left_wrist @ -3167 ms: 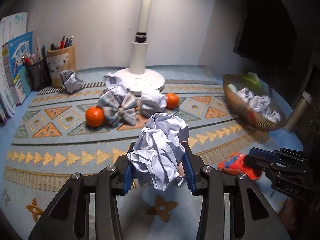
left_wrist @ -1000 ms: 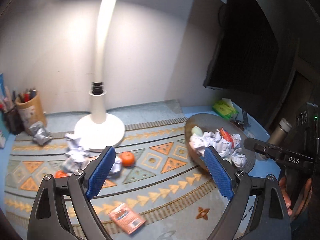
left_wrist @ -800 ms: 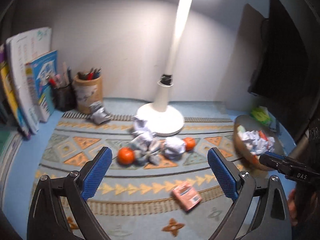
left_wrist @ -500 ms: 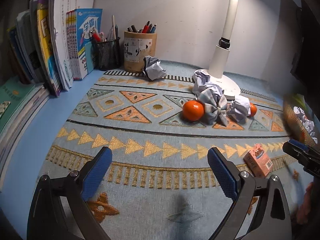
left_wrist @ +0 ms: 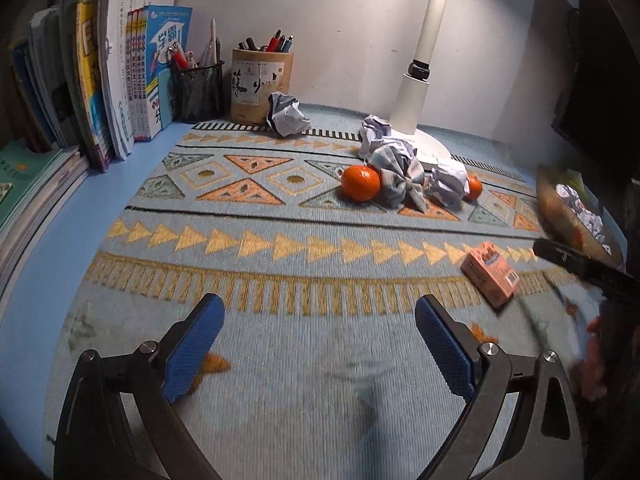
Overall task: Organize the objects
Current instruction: 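Move both open tools back toward the orange and pink box, then grasp an orange with left tool while right tool grasps the pink box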
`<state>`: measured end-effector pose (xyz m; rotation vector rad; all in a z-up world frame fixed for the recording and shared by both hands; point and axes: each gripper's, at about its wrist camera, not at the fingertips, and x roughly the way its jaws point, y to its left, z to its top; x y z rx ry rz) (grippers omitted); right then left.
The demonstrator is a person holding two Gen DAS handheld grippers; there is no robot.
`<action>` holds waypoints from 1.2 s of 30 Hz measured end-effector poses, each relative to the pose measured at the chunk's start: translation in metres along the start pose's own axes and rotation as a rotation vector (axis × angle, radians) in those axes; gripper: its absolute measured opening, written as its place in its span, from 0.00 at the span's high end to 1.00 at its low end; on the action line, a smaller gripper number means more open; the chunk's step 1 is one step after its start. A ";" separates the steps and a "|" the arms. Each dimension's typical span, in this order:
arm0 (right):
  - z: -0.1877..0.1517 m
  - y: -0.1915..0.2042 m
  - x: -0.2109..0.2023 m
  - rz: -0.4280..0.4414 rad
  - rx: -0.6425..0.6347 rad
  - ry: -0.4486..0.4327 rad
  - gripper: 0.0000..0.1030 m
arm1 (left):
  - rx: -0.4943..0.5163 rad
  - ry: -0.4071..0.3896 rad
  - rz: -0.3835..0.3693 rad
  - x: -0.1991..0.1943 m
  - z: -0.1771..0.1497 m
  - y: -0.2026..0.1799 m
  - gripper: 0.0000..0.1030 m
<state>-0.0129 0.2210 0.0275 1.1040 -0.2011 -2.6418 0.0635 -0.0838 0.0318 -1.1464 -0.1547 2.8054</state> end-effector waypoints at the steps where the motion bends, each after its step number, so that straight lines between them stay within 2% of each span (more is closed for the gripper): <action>1: 0.000 -0.001 0.000 0.004 0.005 0.001 0.21 | 0.006 -0.006 0.004 -0.009 -0.008 0.003 0.07; 4: -0.001 0.000 -0.001 0.013 0.012 0.012 0.20 | 0.018 0.011 0.068 -0.025 -0.026 0.020 0.07; 6: 0.000 0.003 0.002 0.040 0.022 0.049 0.20 | 0.033 0.014 0.102 -0.032 -0.019 0.029 0.07; 8: -0.001 0.010 0.008 0.111 0.051 0.095 0.20 | 0.049 -0.023 0.114 -0.036 0.000 0.030 0.07; 11: 0.000 0.029 0.016 0.143 0.043 0.151 0.20 | 0.080 -0.070 0.032 -0.025 0.038 0.017 0.07; 13: 0.000 0.041 0.019 0.142 0.011 0.158 0.20 | 0.114 -0.063 -0.031 -0.001 0.060 0.005 0.07; 17: -0.002 0.059 0.026 0.063 -0.085 0.163 0.20 | 0.180 0.046 -0.091 0.072 0.093 -0.009 0.07; 20: -0.005 0.061 0.033 0.030 -0.122 0.174 0.20 | 0.248 0.106 -0.118 0.115 0.105 -0.015 0.11; 24: -0.009 0.066 0.044 0.002 -0.155 0.200 0.20 | 0.275 0.194 -0.202 0.151 0.116 -0.019 0.25; 27: -0.009 0.070 0.047 -0.019 -0.176 0.201 0.21 | 0.328 0.202 -0.228 0.156 0.118 -0.031 0.25; 29: -0.010 0.074 0.048 -0.028 -0.190 0.193 0.25 | 0.359 0.206 -0.233 0.157 0.114 -0.038 0.33; 31: -0.011 0.078 0.048 -0.056 -0.210 0.186 0.36 | 0.382 0.191 -0.222 0.153 0.111 -0.043 0.55; 32: -0.012 0.080 0.049 -0.068 -0.222 0.182 0.38 | 0.386 0.189 -0.226 0.152 0.110 -0.044 0.63; 33: -0.012 0.081 0.048 -0.068 -0.231 0.177 0.44 | 0.387 0.186 -0.222 0.150 0.109 -0.044 0.65; 34: -0.013 0.082 0.046 -0.054 -0.237 0.172 0.59 | 0.384 0.183 -0.216 0.147 0.108 -0.044 0.65; 36: -0.015 0.082 0.043 -0.052 -0.240 0.165 0.61 | 0.377 0.164 -0.210 0.137 0.104 -0.046 0.65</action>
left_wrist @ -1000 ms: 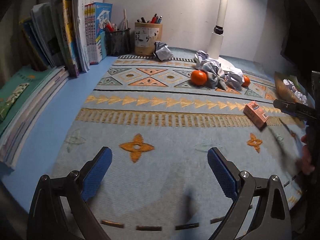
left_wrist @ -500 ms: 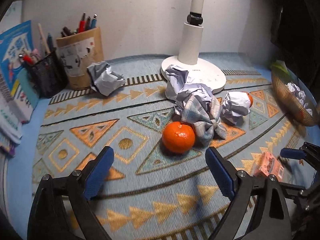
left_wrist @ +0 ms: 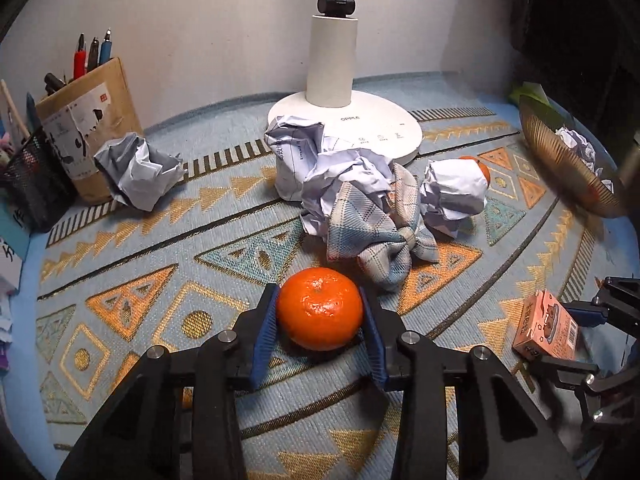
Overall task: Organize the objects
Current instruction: 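Grasp an orange with left tool while right tool grasps the pink box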
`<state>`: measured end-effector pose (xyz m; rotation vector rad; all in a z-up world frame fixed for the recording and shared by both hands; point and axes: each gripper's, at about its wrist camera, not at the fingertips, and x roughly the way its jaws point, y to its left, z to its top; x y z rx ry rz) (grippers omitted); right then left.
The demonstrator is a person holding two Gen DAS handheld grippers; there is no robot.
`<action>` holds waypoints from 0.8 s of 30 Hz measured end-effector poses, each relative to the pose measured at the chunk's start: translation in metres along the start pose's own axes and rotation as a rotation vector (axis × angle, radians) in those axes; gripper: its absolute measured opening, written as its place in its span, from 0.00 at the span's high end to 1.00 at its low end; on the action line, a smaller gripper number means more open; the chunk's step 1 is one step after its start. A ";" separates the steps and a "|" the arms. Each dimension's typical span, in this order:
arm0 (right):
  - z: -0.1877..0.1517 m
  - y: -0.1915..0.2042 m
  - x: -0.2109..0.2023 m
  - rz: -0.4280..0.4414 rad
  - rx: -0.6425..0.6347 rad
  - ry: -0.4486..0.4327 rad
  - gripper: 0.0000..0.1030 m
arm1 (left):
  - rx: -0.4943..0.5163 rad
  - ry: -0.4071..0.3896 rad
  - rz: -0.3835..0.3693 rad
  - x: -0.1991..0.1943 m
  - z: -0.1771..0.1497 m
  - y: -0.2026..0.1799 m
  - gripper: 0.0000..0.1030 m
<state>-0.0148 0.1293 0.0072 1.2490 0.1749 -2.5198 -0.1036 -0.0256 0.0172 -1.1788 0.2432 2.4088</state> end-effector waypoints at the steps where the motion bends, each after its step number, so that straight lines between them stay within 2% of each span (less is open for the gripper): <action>1: -0.001 -0.001 -0.003 -0.001 0.008 -0.002 0.61 | -0.007 -0.010 0.000 -0.005 -0.001 -0.002 0.65; 5: -0.007 -0.018 -0.023 0.016 0.077 -0.033 0.61 | -0.036 -0.069 -0.012 -0.041 -0.014 -0.023 0.65; 10: -0.017 -0.048 -0.045 -0.017 0.123 -0.038 0.61 | -0.092 -0.110 -0.024 -0.072 -0.039 -0.062 0.65; 13: -0.030 -0.057 -0.041 0.001 0.088 0.032 0.61 | -0.129 -0.094 -0.077 -0.070 -0.056 -0.082 0.65; 15: -0.042 -0.062 -0.040 -0.013 0.087 0.048 0.61 | -0.137 -0.080 -0.098 -0.064 -0.066 -0.095 0.65; 17: -0.049 -0.064 -0.046 0.004 0.090 0.029 0.61 | -0.133 -0.054 -0.087 -0.056 -0.072 -0.105 0.65; 18: -0.051 -0.064 -0.047 0.009 0.091 0.030 0.60 | -0.119 -0.048 -0.055 -0.056 -0.073 -0.108 0.65; 20: -0.055 -0.063 -0.049 0.017 0.088 0.034 0.45 | -0.111 -0.067 -0.047 -0.060 -0.073 -0.110 0.65; 21: -0.057 -0.061 -0.050 0.016 0.089 0.029 0.31 | -0.117 -0.063 -0.062 -0.059 -0.074 -0.110 0.65; 24: -0.060 -0.056 -0.049 -0.019 0.083 0.026 0.28 | -0.112 -0.028 -0.018 -0.052 -0.075 -0.112 0.65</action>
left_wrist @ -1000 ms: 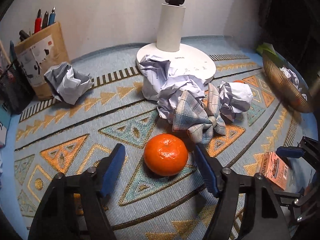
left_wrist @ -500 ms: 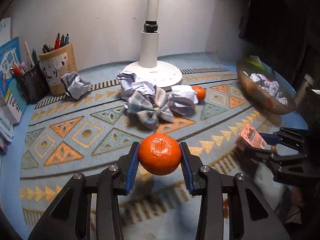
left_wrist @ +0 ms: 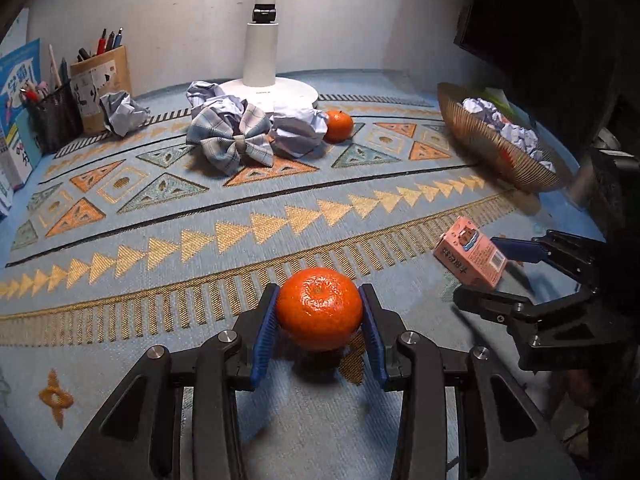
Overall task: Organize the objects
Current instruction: 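Grasp an orange with left tool while right tool grasps the pink box, then carry the orange and pink box into the glass bowl, release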
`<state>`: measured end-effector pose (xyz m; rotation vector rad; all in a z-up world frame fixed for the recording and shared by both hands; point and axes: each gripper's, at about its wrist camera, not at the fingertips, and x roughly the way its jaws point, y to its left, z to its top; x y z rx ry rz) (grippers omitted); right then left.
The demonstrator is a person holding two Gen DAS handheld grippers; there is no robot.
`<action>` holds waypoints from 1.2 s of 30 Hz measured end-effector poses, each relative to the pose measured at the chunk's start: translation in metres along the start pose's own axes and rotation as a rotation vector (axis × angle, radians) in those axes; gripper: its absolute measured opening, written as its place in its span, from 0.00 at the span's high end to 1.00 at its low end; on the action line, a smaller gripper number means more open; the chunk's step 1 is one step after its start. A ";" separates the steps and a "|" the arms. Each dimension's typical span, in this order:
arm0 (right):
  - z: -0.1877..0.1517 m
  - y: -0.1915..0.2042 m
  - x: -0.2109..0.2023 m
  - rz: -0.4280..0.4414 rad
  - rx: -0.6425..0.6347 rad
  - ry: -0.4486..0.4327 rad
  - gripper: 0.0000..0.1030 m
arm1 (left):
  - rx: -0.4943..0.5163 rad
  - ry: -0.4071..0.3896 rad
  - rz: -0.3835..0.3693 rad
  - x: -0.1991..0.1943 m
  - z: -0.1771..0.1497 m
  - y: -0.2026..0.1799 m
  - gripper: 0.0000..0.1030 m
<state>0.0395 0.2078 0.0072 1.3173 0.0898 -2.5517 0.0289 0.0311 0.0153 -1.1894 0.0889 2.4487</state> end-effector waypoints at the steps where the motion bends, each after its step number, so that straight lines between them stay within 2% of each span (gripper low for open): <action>1: 0.000 0.001 0.000 -0.013 0.006 -0.001 0.28 | 0.006 0.002 0.003 0.001 0.000 -0.001 0.65; 3: 0.003 -0.002 0.001 -0.027 0.045 -0.010 0.31 | 0.018 -0.005 0.006 0.001 0.000 -0.003 0.65; 4: 0.004 -0.003 0.001 -0.039 0.068 -0.017 0.44 | 0.022 -0.005 0.009 0.001 0.000 -0.004 0.65; 6: 0.004 -0.004 -0.001 -0.042 0.090 -0.028 0.57 | 0.021 -0.001 0.014 0.001 0.000 -0.004 0.65; 7: 0.004 -0.003 -0.001 -0.046 0.087 -0.032 0.61 | 0.019 -0.001 0.015 0.001 0.000 -0.003 0.65; 9: 0.002 0.002 -0.003 -0.064 0.067 -0.039 0.61 | 0.017 0.000 0.019 0.000 0.000 -0.004 0.65; 12: 0.002 -0.002 -0.015 -0.014 0.095 -0.070 0.62 | -0.003 -0.006 -0.017 -0.003 0.005 -0.007 0.65; 15: 0.010 -0.018 -0.051 -0.022 0.125 -0.164 0.62 | 0.021 -0.035 -0.048 -0.013 0.023 -0.025 0.65; 17: 0.019 -0.037 -0.084 -0.052 0.151 -0.255 0.62 | 0.071 -0.078 -0.066 -0.022 0.042 -0.046 0.65; 20: 0.033 -0.076 -0.130 -0.150 0.216 -0.378 0.62 | 0.132 -0.154 -0.134 -0.032 0.080 -0.080 0.65; 22: 0.037 -0.110 -0.154 -0.222 0.297 -0.458 0.61 | 0.155 -0.197 -0.175 -0.031 0.105 -0.102 0.65; 24: 0.039 -0.144 -0.172 -0.269 0.393 -0.498 0.61 | 0.172 -0.235 -0.205 -0.023 0.122 -0.123 0.65; 28: 0.045 -0.199 -0.177 -0.335 0.500 -0.488 0.61 | 0.166 -0.199 -0.284 0.013 0.146 -0.163 0.65; 30: 0.048 -0.217 -0.168 -0.341 0.524 -0.464 0.61 | 0.201 -0.214 -0.279 0.025 0.155 -0.187 0.65; 32: 0.049 -0.229 -0.157 -0.345 0.545 -0.438 0.61 | 0.244 -0.250 -0.243 0.031 0.162 -0.208 0.65; 36: 0.042 -0.252 -0.142 -0.308 0.606 -0.399 0.61 | 0.251 -0.234 -0.275 0.049 0.172 -0.227 0.64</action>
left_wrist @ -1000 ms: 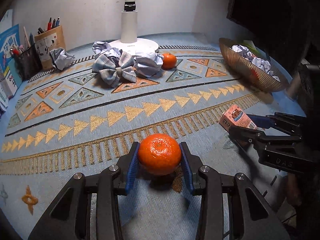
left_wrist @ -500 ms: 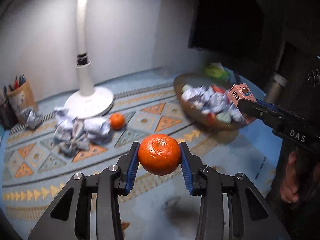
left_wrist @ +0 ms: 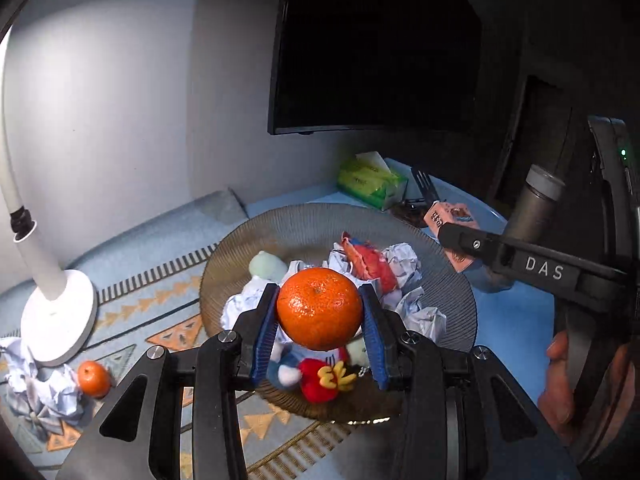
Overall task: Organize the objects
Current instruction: 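Carry the orange and pink box into the glass bowl, release, then move both open tools back toward the rug items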
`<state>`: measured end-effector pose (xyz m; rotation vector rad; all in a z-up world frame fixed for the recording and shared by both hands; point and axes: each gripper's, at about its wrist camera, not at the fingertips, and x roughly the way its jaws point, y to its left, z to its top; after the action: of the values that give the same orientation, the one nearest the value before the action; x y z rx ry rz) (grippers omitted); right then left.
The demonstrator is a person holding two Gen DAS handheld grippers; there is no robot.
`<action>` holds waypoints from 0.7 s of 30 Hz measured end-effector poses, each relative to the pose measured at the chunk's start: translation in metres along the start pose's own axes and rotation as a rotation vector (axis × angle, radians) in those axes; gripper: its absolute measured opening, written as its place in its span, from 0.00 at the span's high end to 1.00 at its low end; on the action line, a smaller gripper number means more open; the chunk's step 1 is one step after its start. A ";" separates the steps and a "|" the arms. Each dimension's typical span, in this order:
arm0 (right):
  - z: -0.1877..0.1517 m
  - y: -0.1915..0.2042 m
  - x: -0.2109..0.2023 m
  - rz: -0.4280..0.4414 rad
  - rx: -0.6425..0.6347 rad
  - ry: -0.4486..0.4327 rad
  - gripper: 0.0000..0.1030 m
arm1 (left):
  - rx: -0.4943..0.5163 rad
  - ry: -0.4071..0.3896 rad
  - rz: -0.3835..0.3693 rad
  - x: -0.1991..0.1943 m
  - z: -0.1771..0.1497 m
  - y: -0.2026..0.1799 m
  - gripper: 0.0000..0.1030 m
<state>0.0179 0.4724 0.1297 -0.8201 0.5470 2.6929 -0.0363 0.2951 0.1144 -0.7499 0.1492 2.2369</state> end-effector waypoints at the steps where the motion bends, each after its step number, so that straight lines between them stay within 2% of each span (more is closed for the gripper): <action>1: -0.001 -0.003 0.005 0.005 0.009 0.012 0.61 | -0.006 0.007 -0.013 0.005 0.001 0.000 0.61; 2: 0.000 -0.005 0.010 0.013 0.013 0.031 0.61 | -0.017 0.018 -0.038 0.008 0.000 0.002 0.53; 3: 0.000 -0.007 0.015 0.024 0.015 0.055 0.59 | -0.033 0.031 -0.066 0.010 0.000 0.004 0.33; 4: 0.000 -0.008 0.019 0.037 0.017 0.074 0.52 | -0.055 0.034 -0.082 0.011 -0.002 0.007 0.13; 5: -0.002 -0.010 0.019 0.045 0.023 0.077 0.47 | -0.075 0.016 -0.085 0.007 -0.004 0.010 0.10; 6: -0.003 -0.011 0.016 0.046 0.023 0.065 0.42 | -0.080 0.002 -0.074 0.004 -0.006 0.011 0.10; 10: -0.010 -0.004 0.003 0.079 -0.008 0.037 0.42 | -0.081 0.002 -0.058 -0.014 -0.013 0.021 0.10; 14: -0.020 0.021 -0.007 0.119 -0.059 0.038 0.42 | -0.109 -0.021 -0.011 -0.048 -0.024 0.039 0.10; 17: -0.030 0.051 -0.015 0.212 -0.103 0.052 0.42 | -0.145 -0.045 0.036 -0.079 -0.037 0.058 0.10; 21: -0.055 0.107 -0.029 0.364 -0.225 0.056 0.39 | -0.207 -0.079 0.153 -0.125 -0.060 0.091 0.10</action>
<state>0.0284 0.3494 0.1340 -0.9342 0.4476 3.1175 -0.0039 0.1324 0.1240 -0.7803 -0.0668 2.4496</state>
